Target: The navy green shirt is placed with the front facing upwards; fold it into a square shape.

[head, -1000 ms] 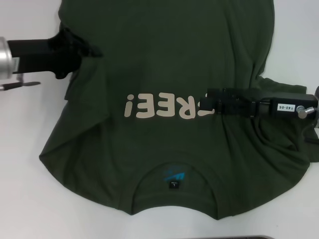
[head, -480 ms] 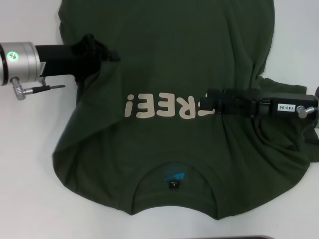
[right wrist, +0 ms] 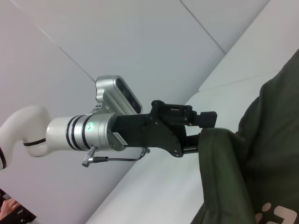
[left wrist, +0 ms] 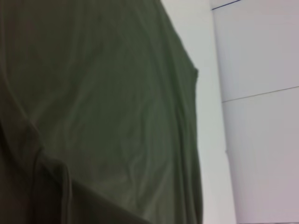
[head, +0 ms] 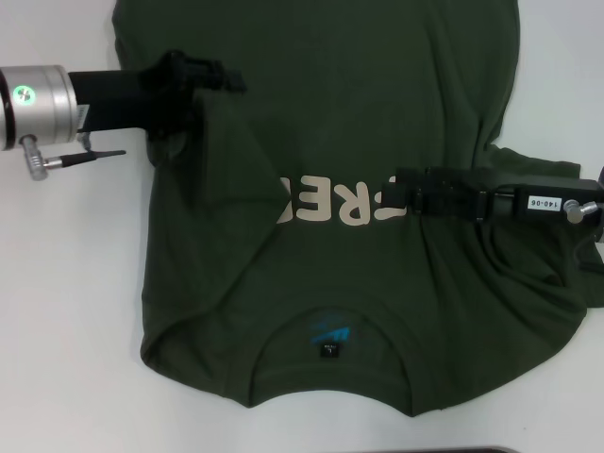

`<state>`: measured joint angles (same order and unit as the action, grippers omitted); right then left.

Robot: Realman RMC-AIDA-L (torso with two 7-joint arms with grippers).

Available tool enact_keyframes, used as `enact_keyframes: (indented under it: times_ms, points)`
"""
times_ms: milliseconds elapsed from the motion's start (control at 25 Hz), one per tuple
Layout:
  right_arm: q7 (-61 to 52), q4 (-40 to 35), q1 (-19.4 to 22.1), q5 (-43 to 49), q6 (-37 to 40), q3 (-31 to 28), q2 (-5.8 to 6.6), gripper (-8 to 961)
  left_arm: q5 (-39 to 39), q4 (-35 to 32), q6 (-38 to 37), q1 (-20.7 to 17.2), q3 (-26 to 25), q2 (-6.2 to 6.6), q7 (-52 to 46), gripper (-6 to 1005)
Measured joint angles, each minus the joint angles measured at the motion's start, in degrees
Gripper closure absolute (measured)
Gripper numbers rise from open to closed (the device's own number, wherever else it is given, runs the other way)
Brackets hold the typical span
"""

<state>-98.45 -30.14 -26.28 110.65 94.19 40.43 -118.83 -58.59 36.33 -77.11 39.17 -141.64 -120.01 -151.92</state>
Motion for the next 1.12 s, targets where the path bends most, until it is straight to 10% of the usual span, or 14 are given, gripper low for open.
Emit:
enact_keyframes:
  times_ms: [240,440,760,1120]
  points:
    - [0.0,0.0,0.0,0.0,0.0,0.0,0.00,38,-0.4,-1.7,-1.7,0.0,0.5,2.79,-0.8,553]
    - [0.0,0.0,-0.3,0.0,0.0,0.0,0.01,38,-1.6,-1.8,-3.3,0.7,0.8,2.36,-0.3,403]
    - [0.0,0.0,0.1,0.0,0.0,0.0,-0.02,38,-5.1,-2.4,-3.8,2.5,1.8,-0.33,3.4,359]
    - [0.6,0.4,0.7,0.0,-2.7,0.1,0.07,38,-7.2,-2.7,-0.3,-0.5,2.6,2.63,1.5,363]
